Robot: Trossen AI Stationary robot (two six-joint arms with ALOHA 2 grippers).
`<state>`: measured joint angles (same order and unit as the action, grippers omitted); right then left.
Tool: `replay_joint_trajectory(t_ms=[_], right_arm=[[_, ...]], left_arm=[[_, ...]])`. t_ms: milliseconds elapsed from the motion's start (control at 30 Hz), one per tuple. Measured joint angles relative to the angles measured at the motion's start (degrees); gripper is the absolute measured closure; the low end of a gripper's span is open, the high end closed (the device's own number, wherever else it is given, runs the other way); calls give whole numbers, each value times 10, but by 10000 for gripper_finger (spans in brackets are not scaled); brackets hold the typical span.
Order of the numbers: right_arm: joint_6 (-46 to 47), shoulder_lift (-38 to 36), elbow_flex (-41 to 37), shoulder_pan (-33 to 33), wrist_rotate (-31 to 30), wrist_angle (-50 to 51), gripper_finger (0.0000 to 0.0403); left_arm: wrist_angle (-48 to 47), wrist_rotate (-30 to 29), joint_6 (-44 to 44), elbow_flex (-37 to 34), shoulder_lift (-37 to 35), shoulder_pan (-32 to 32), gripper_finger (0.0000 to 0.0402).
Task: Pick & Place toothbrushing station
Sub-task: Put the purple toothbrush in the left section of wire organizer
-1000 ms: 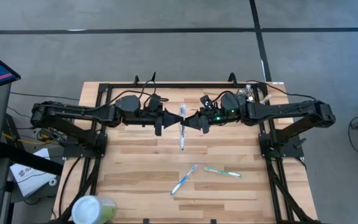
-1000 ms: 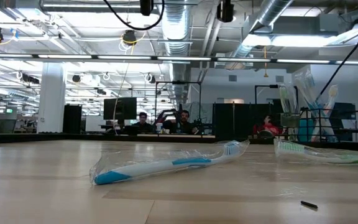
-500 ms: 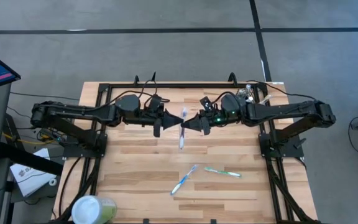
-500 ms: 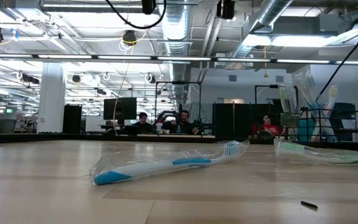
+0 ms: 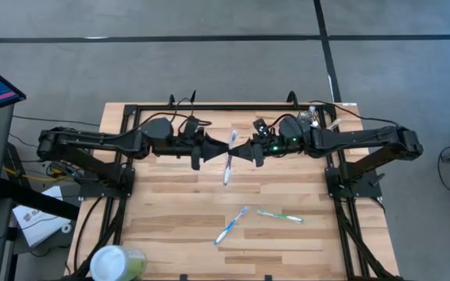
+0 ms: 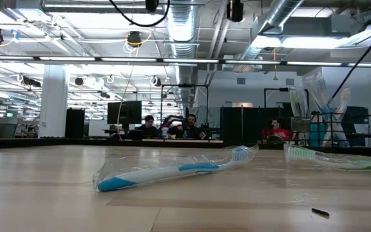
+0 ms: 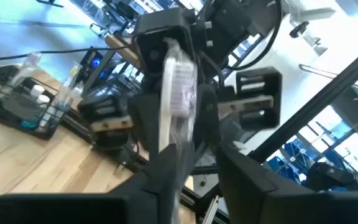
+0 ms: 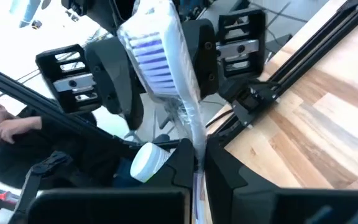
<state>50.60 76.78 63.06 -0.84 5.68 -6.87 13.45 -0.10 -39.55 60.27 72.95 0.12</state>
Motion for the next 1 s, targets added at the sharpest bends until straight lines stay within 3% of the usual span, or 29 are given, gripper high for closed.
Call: replay_joint_trajectory(t_ms=[233,333,800,1000], right_arm=[[-23,-26,0,-14,-14,1,394],[-63,-56,0,-25,-51,27,394],[-258,-255,0,-128,-362,218,394],[-307,-304,0,-151,-498,274,394]], left_arm=[[-4,-39,16,0,-44,0,217],[-4,-53,23,0,-62,0,195],[-17,-59,8,0,-51,-7,193],[-21,-56,-17,0,-32,-7,199]])
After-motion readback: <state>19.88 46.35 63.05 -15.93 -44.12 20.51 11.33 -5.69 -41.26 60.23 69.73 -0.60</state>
